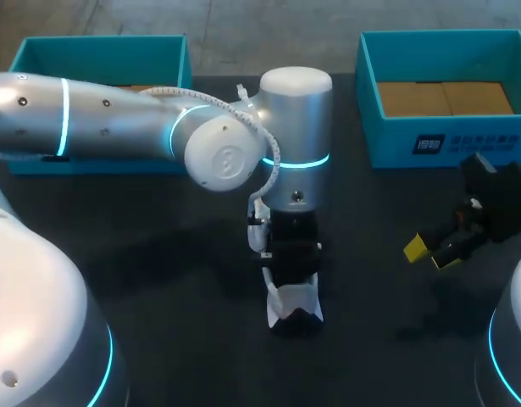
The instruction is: Take the shoe out of the shoebox, open the shoe tongue, remove and reinsert the insole, then place the shoe into the shoebox
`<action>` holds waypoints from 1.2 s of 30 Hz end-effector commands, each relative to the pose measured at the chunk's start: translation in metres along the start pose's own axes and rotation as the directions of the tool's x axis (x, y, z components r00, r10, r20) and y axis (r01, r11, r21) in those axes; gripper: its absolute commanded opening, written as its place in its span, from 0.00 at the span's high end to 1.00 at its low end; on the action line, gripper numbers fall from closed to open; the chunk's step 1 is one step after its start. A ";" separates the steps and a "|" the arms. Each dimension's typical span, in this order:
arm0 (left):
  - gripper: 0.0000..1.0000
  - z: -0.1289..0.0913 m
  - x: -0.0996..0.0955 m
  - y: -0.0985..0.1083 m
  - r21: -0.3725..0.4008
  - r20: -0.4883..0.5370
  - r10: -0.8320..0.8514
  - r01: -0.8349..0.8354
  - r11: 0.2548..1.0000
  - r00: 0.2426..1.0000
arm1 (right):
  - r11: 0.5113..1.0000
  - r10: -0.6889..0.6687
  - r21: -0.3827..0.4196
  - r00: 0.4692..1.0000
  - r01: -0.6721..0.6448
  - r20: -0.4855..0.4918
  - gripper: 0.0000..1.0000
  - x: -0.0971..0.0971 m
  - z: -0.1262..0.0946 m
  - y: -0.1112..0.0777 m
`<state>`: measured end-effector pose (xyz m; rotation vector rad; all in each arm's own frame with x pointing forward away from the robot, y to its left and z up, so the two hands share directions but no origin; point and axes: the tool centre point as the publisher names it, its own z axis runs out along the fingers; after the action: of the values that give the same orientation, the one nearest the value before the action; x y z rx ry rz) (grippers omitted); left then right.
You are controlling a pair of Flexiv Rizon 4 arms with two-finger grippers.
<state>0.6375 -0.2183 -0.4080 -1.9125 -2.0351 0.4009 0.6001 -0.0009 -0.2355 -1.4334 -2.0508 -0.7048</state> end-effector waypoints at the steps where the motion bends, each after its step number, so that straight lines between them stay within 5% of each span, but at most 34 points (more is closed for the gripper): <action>1: 1.00 0.016 -0.008 0.014 -0.029 -0.019 -0.008 0.008 1.000 1.000 | 1.000 0.002 0.000 1.000 -0.002 0.003 0.00 0.000 0.000 -0.001; 16: 1.00 -0.046 -0.002 0.003 -0.100 0.065 0.032 -0.026 0.995 0.997 | 1.000 0.002 0.000 1.000 -0.002 0.003 0.00 0.000 0.000 -0.001; 36: 0.97 -0.062 -0.001 0.020 -0.174 0.033 0.003 0.003 0.985 0.999 | 1.000 0.002 0.000 1.000 -0.002 0.003 0.00 0.000 0.000 -0.001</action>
<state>0.6807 -0.2174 -0.3581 -2.0221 -2.1546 0.2698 0.6001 -0.0009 -0.2355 -1.4337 -2.0507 -0.7046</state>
